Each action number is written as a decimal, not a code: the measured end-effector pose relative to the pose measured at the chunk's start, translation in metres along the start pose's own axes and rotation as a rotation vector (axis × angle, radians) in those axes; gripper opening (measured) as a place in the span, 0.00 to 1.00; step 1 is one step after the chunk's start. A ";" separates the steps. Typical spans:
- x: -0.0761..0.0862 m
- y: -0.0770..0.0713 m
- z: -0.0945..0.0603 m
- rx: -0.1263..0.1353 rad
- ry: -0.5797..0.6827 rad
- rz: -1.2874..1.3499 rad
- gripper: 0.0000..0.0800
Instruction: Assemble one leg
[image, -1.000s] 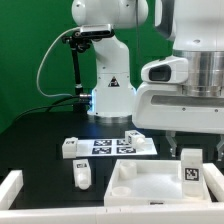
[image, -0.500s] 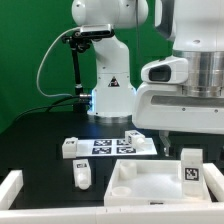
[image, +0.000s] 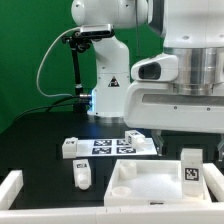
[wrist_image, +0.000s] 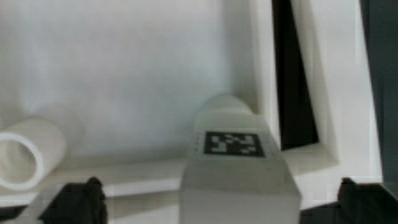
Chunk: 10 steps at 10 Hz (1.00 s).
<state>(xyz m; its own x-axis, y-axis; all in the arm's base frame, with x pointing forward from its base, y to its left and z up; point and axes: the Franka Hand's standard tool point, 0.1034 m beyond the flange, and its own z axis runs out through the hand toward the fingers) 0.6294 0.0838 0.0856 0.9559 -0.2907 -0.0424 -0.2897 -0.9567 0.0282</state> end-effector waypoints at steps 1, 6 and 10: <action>-0.002 0.001 0.008 -0.007 -0.009 0.004 0.81; 0.000 0.002 0.013 -0.005 0.011 0.093 0.55; 0.000 0.002 0.013 -0.003 0.012 0.347 0.36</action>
Offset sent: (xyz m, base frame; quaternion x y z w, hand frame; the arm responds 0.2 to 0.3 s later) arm 0.0000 0.0000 0.0000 0.0000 0.0000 0.0650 0.9979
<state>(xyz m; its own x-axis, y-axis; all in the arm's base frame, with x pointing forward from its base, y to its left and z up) 0.6284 0.0817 0.0730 0.8011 -0.5982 -0.0183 -0.5972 -0.8010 0.0418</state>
